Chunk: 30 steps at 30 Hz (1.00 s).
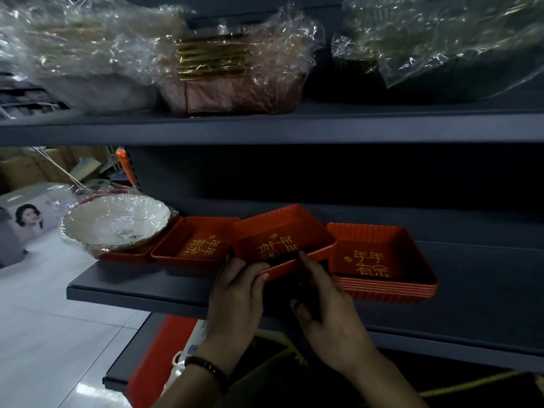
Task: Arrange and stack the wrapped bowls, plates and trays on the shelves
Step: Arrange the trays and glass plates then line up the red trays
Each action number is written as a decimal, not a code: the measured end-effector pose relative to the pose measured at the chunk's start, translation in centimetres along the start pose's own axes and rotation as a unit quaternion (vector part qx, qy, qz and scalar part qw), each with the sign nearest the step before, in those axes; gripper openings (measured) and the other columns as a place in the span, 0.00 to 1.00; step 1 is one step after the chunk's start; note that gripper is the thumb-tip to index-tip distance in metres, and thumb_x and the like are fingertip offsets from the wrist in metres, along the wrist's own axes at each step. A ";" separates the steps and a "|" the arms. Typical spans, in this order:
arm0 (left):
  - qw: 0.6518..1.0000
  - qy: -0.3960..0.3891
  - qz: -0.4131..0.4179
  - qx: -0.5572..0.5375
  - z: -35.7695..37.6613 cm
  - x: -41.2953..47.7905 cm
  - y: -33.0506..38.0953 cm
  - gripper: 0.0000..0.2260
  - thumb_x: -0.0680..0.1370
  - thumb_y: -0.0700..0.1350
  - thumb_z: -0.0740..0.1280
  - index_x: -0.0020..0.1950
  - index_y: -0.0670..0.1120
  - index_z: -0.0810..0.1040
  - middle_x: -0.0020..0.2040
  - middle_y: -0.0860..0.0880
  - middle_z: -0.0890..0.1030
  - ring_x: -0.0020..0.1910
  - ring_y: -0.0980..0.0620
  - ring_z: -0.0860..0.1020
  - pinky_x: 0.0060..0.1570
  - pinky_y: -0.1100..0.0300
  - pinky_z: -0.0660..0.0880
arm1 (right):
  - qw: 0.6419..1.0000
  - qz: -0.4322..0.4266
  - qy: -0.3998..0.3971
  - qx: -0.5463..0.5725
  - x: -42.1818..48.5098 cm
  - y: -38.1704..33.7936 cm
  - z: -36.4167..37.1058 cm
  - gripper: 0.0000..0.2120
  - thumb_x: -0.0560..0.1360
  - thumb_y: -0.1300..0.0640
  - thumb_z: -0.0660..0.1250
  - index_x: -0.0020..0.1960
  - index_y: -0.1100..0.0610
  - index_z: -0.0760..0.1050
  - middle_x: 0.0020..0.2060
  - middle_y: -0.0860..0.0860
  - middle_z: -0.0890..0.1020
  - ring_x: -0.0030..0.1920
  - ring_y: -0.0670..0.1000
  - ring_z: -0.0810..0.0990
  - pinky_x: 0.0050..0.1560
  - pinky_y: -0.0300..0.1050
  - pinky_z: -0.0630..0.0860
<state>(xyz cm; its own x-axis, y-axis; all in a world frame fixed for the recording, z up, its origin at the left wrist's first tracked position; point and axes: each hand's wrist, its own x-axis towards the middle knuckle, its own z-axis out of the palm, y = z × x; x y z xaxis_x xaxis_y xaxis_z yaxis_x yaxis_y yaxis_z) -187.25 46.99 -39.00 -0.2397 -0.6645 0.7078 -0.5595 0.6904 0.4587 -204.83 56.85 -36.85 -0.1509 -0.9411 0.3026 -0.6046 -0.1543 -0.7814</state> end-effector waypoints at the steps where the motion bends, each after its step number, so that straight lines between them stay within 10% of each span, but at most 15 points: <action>1: 1.000 0.007 0.013 0.001 -0.1 0.0 0.2 0.09 0.85 0.45 0.66 0.60 0.48 0.85 0.55 0.54 0.77 0.57 0.56 0.76 0.57 0.65 0.69 | 1.000 -0.003 -0.003 -0.002 -0.1 0.0 -0.1 0.44 0.81 0.56 0.71 0.81 0.26 0.48 0.75 0.39 0.70 0.75 0.40 0.69 0.74 0.47 0.73; 8: 0.995 0.001 0.098 -0.028 0.2 -0.9 1.7 0.09 0.84 0.47 0.68 0.63 0.51 0.84 0.55 0.57 0.76 0.62 0.58 0.75 0.70 0.51 0.74 | 0.995 -0.038 0.087 -0.040 -0.2 0.5 -0.8 0.23 0.77 0.46 0.76 0.67 0.37 0.70 0.60 0.40 0.79 0.61 0.40 0.78 0.60 0.37 0.78; 15: 0.991 -0.119 0.032 -0.059 -0.8 0.0 0.5 0.35 0.71 0.56 0.81 0.76 0.65 0.71 0.76 0.60 0.65 0.77 0.56 0.64 0.71 0.62 0.63 | 0.994 0.008 0.105 -0.013 -0.8 0.8 -3.8 0.35 0.58 0.37 0.86 0.58 0.39 0.72 0.55 0.37 0.80 0.58 0.35 0.77 0.57 0.32 0.74; 23: 0.995 -0.094 -0.032 -0.003 0.5 1.2 -2.1 0.15 0.81 0.57 0.66 0.68 0.61 0.81 0.78 0.54 0.68 0.77 0.48 0.64 0.71 0.51 0.67 | 0.994 0.062 0.068 -0.052 -2.5 2.2 -7.7 0.43 0.52 0.28 0.83 0.59 0.35 0.66 0.61 0.35 0.73 0.64 0.42 0.73 0.63 0.52 0.78; 30: 0.990 -0.092 -0.013 -0.102 2.1 1.6 0.6 0.08 0.84 0.47 0.68 0.60 0.55 0.83 0.56 0.59 0.80 0.59 0.57 0.79 0.56 0.59 0.79 | 0.984 0.062 0.060 -0.155 -4.3 3.0 -9.4 0.34 0.69 0.22 0.62 0.70 0.32 0.59 0.66 0.36 0.66 0.68 0.44 0.60 0.72 0.52 0.60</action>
<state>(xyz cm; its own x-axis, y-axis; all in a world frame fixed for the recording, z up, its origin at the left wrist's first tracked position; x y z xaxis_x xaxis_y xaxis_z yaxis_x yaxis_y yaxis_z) -189.61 45.74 -38.67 -0.3785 -0.7110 0.5926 -0.3997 0.7030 0.5882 -213.41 63.24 -35.35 -0.3180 -0.9021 0.2919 -0.7829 0.0762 -0.6174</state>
